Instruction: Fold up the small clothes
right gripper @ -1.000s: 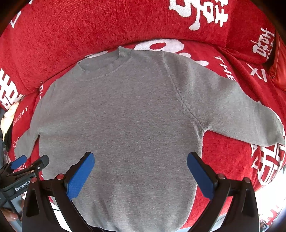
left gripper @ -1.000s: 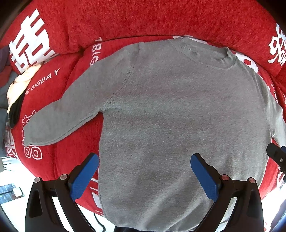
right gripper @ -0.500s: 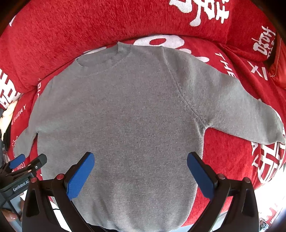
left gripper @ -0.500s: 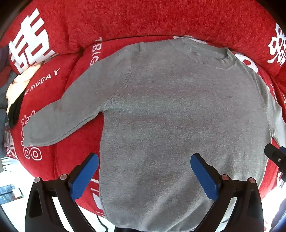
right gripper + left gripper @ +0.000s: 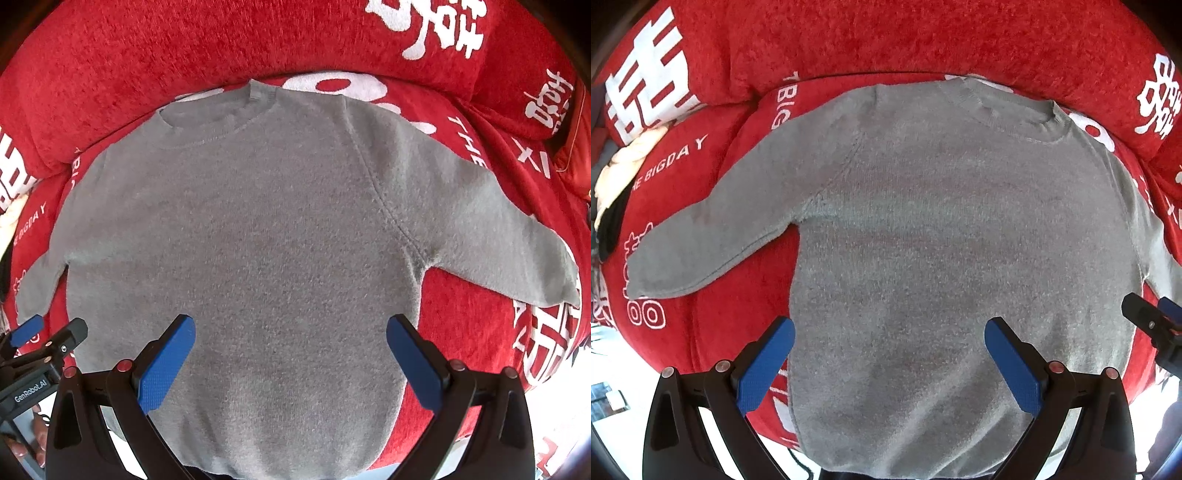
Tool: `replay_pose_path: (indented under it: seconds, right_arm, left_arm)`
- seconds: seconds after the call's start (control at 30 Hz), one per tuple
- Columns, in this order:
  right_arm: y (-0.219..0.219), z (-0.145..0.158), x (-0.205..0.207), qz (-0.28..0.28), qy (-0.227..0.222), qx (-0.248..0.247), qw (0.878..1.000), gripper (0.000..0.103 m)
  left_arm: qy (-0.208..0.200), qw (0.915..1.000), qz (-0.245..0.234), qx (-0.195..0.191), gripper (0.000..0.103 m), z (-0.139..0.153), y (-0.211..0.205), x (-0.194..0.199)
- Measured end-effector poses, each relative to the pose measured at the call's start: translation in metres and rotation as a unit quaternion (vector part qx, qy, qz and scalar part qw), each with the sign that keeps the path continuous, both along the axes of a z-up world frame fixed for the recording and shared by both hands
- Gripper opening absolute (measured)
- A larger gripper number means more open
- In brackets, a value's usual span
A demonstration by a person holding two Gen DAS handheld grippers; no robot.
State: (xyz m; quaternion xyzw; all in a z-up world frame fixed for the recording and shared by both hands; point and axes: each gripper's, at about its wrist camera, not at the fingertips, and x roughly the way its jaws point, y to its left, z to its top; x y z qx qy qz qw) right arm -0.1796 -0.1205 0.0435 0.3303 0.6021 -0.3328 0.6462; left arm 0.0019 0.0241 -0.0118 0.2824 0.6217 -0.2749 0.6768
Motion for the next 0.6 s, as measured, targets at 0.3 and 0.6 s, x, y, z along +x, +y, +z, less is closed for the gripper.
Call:
replay_pose_path:
  seconds: [0.3, 0.6]
  right_arm:
    - [0.001, -0.0031, -0.0001, 0.001, 0.008, -0.002, 1.0, 0.103]
    - [0.0044, -0.0051, 0.0043, 0.006, 0.012, -0.002, 1.0, 0.103]
  left_arm:
    - [-0.005, 1.0, -0.002, 0.004, 0.103, 0.0011, 0.0033, 0.0023]
    - [0.001, 1.0, -0.001, -0.004, 0.103, 0.0013, 0.006, 0.0045]
